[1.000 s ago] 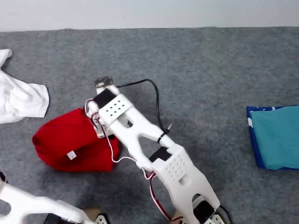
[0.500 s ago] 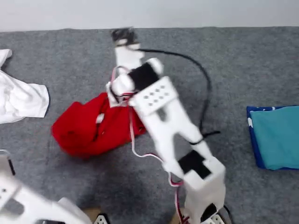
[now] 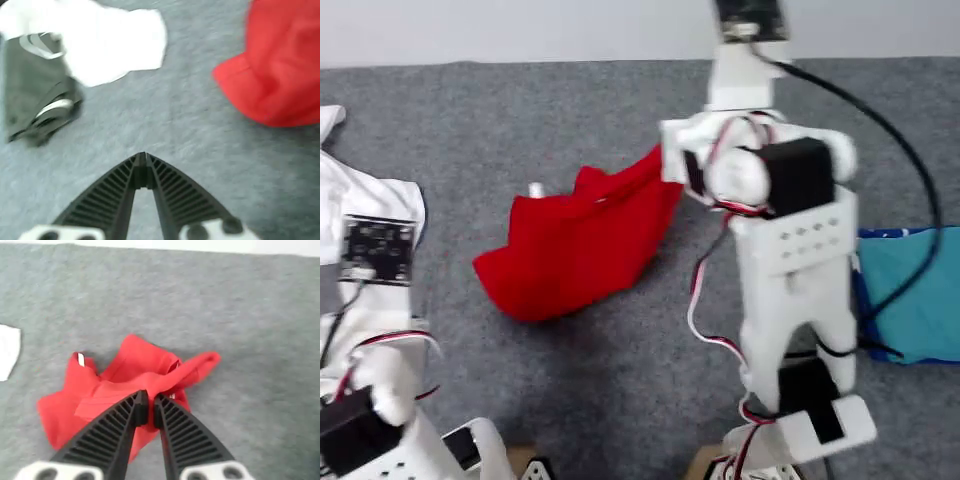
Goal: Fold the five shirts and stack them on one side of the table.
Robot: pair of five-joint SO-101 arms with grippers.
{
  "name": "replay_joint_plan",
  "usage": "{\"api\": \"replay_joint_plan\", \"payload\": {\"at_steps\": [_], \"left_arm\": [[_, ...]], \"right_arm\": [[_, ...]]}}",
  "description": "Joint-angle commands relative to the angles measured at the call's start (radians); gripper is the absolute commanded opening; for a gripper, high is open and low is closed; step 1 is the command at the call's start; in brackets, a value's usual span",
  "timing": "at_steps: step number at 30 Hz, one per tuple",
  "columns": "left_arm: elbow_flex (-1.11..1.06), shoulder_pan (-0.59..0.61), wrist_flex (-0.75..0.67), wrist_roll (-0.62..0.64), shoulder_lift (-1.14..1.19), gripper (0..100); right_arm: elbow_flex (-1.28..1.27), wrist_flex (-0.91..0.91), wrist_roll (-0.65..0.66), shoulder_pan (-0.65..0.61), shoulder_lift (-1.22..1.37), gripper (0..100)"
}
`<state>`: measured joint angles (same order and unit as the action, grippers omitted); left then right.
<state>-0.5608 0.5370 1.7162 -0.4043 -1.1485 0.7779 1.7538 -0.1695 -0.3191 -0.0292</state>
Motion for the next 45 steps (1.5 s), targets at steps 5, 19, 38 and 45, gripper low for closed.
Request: {"api": "replay_joint_plan", "payload": {"at_steps": [5, 19, 38, 45], "left_arm": [[-0.039, -0.207, -0.066, 0.147, -0.015, 1], [0.007, -0.316, -0.293, 0.155, 0.23, 7], [0.829, -0.542, -0.302, 0.155, 1.352, 7], [1.188, -0.542, -0.166, 0.155, 1.64, 15]], "right_arm": [[-0.184, 0.036, 0.077, 0.163, -0.199, 0.9], [-0.718, 0.033, 0.104, 0.252, -0.354, 0.9], [-0.928, -0.028, 0.1, 0.252, -0.381, 0.9], [-0.93, -0.028, 0.1, 0.252, -0.378, 0.9]]}}
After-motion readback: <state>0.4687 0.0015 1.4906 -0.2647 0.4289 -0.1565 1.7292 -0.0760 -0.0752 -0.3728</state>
